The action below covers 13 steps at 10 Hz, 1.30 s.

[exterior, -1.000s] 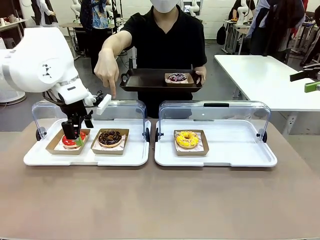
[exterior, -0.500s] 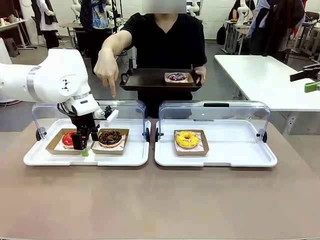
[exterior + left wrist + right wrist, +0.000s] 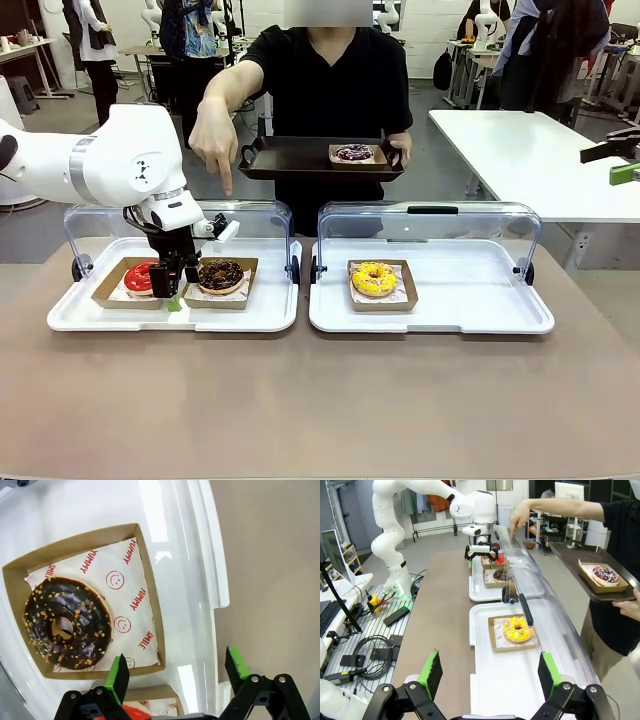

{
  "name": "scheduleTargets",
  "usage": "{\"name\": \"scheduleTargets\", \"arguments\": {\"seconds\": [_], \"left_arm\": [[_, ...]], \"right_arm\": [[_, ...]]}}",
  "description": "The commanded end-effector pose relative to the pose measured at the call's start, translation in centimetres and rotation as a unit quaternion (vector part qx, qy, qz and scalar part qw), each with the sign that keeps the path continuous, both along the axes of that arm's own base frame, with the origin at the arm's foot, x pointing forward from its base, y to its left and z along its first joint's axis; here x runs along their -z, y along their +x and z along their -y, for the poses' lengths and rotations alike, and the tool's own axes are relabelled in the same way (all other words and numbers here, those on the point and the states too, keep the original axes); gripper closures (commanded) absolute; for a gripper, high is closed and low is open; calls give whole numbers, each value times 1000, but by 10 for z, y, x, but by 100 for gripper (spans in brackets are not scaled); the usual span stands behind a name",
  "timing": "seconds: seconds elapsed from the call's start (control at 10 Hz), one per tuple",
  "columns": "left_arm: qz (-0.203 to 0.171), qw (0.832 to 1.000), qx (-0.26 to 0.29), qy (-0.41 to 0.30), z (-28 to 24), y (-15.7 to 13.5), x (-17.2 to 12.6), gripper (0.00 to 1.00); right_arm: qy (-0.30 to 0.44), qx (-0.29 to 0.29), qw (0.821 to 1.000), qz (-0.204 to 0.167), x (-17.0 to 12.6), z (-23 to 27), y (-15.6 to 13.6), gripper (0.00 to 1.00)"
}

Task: Provide the desired donut to the person.
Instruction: Pick up and lift the Paper togo box containing the Donut pointed at by the person.

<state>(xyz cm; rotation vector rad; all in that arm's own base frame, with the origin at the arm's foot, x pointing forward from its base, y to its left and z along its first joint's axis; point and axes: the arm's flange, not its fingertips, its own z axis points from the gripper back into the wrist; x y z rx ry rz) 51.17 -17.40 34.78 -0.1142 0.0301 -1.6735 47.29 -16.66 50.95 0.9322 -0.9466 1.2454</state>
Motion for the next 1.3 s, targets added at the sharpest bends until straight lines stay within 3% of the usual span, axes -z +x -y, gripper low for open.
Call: {"name": "scheduleTargets", "arguments": {"seconds": [0.0, 0.6, 0.7, 0.8, 0.9, 1.0, 1.2], "left_arm": [[-8, 1000, -8, 17, 5, 9, 6, 0], [-12, 999, -3, 31, 7, 13, 21, 0], [-5, 999, 1, 33, 8, 12, 23, 15], [-5, 999, 1, 37, 7, 11, 23, 51], [-5, 999, 4, 38, 7, 11, 22, 67], [-4, 999, 5, 38, 6, 12, 21, 100], [-4, 999, 4, 37, 7, 10, 23, 100]], "right_arm": [[4, -3, 1000, -1, 0, 0, -1, 0], [4, -3, 1000, -1, 0, 0, -1, 0], [4, -3, 1000, -1, 0, 0, -1, 0], [4, -3, 1000, -1, 0, 0, -1, 0], [4, -3, 1000, -1, 0, 0, -1, 0], [4, -3, 1000, -1, 0, 0, -1, 0], [4, -3, 1000, -1, 0, 0, -1, 0]]}}
